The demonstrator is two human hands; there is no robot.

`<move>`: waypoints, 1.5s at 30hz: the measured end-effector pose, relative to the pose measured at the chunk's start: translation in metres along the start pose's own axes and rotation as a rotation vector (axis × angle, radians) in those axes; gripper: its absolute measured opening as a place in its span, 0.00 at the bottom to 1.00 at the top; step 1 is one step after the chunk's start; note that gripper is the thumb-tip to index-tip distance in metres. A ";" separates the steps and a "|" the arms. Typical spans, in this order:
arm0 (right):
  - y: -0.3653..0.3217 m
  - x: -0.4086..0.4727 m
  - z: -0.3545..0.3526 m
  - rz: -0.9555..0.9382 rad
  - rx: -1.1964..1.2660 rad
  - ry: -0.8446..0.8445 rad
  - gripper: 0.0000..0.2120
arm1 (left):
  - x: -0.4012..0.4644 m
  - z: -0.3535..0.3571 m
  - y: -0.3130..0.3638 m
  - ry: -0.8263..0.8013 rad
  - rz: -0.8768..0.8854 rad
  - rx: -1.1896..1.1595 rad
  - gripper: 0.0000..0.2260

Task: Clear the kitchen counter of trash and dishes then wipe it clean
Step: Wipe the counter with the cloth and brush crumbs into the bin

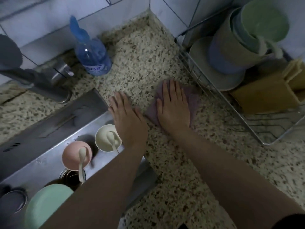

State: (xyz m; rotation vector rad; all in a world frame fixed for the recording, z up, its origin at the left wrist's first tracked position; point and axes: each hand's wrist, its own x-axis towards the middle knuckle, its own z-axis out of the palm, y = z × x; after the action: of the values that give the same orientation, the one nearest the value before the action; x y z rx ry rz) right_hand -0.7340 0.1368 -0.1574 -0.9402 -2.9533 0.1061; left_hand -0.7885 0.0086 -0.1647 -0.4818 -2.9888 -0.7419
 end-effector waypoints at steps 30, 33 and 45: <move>-0.063 0.216 0.006 -0.088 0.014 -0.039 0.34 | -0.005 -0.001 0.003 -0.027 -0.019 0.009 0.27; -0.078 0.190 0.009 -0.270 0.007 -0.050 0.36 | -0.005 -0.001 0.003 -0.012 -0.023 -0.005 0.26; -0.073 0.096 0.010 -0.495 0.070 0.018 0.28 | -0.005 0.000 0.001 0.073 -0.015 -0.147 0.27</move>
State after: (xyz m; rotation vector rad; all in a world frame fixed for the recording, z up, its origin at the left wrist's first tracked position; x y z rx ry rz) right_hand -0.8544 0.1326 -0.1600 -0.1833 -3.0369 0.1791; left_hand -0.7831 0.0082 -0.1649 -0.4271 -2.8871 -0.9633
